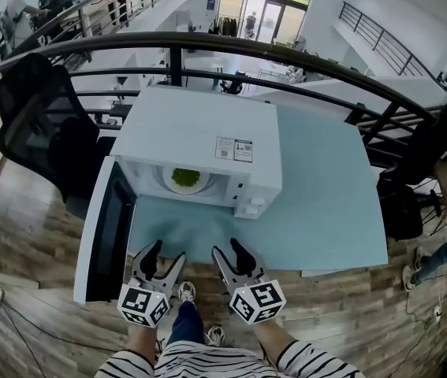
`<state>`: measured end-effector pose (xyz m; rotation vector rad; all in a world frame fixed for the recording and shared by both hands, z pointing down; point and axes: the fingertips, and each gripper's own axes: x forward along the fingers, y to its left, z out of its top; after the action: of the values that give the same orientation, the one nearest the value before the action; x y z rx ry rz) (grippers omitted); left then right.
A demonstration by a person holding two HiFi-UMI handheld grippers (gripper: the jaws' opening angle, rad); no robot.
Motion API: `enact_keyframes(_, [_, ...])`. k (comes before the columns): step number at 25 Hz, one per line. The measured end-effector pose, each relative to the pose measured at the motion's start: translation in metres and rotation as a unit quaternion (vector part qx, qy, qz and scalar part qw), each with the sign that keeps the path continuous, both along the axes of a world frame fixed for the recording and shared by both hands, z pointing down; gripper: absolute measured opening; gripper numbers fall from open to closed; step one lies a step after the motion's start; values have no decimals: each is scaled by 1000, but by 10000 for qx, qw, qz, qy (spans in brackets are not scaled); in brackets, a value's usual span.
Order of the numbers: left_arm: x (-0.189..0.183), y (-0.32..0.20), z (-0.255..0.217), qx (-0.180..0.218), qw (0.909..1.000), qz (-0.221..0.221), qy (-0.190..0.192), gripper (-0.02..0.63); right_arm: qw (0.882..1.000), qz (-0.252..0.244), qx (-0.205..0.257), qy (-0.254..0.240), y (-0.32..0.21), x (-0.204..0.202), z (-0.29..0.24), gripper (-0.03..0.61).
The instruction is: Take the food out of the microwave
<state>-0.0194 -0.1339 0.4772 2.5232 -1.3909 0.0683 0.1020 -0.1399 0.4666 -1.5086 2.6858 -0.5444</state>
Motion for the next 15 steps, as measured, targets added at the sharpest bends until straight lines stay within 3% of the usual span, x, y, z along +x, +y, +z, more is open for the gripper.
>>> enact_keyframes(15, [-32,-90,39,-158,9978,-464,436,252,9987,454,-161,-177,-99,-19,43,196])
